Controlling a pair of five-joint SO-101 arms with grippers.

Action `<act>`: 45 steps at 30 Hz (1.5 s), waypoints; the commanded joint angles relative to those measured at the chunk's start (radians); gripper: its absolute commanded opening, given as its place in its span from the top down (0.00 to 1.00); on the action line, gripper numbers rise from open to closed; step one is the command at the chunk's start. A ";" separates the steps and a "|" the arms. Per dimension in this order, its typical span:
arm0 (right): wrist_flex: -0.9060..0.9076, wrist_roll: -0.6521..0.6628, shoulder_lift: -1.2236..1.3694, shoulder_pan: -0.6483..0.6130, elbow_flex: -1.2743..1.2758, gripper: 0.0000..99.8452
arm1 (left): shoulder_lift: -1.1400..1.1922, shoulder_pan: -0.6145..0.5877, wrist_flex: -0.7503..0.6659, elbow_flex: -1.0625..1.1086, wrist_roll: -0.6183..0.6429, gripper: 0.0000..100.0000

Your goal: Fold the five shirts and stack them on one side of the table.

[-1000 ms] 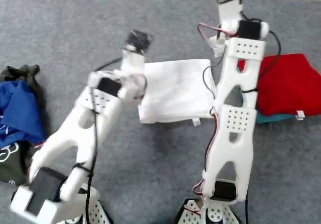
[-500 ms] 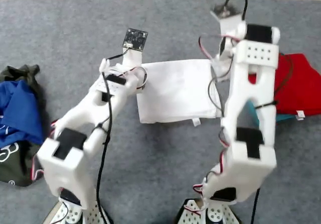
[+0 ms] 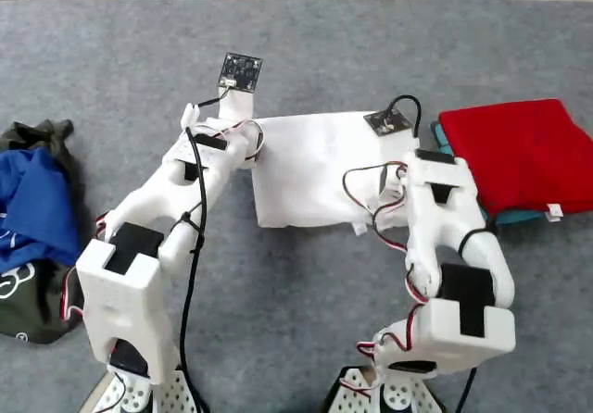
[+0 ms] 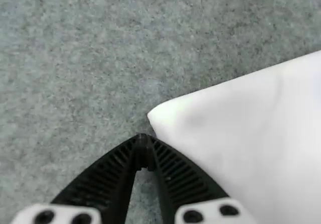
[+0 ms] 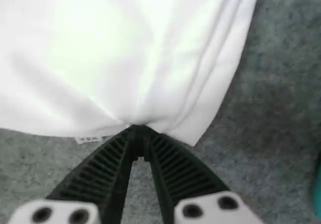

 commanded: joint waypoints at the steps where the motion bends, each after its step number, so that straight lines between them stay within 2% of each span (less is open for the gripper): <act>1: 0.077 -0.003 -0.054 0.017 -0.044 0.99 | -0.021 -0.004 -0.017 -0.044 -0.003 0.97; 5: 0.213 -0.003 -0.170 0.017 -0.148 0.99 | -0.021 -0.012 -0.015 -0.047 0.000 0.97; 13: 0.342 -0.008 -0.390 0.012 -0.240 0.99 | -0.023 -0.035 -0.014 -0.050 0.002 0.97; 15: 0.413 -0.055 -0.406 0.011 -0.240 0.99 | -0.023 -0.045 -0.014 -0.051 0.002 0.97; 18: 0.470 -0.198 -0.404 0.011 -0.237 0.98 | -0.023 -0.071 -0.014 -0.051 0.003 0.97; 21: 0.448 -0.331 -0.404 -0.002 -0.213 0.96 | -0.023 -0.079 -0.017 -0.051 0.041 0.97; 28: 0.278 -0.594 -0.404 -0.149 -0.102 0.66 | -0.023 -0.090 -0.012 -0.065 0.077 0.97; 34: 0.109 -0.686 -0.303 -0.178 -0.048 0.68 | -0.023 -0.091 -0.012 -0.064 0.074 0.97; 39: 0.075 -0.772 -0.104 -0.160 -0.102 0.68 | -0.023 -0.099 -0.012 -0.068 0.074 0.97; 45: 0.110 -0.772 0.101 -0.153 -0.236 0.68 | -0.023 -0.099 -0.012 -0.067 0.074 0.97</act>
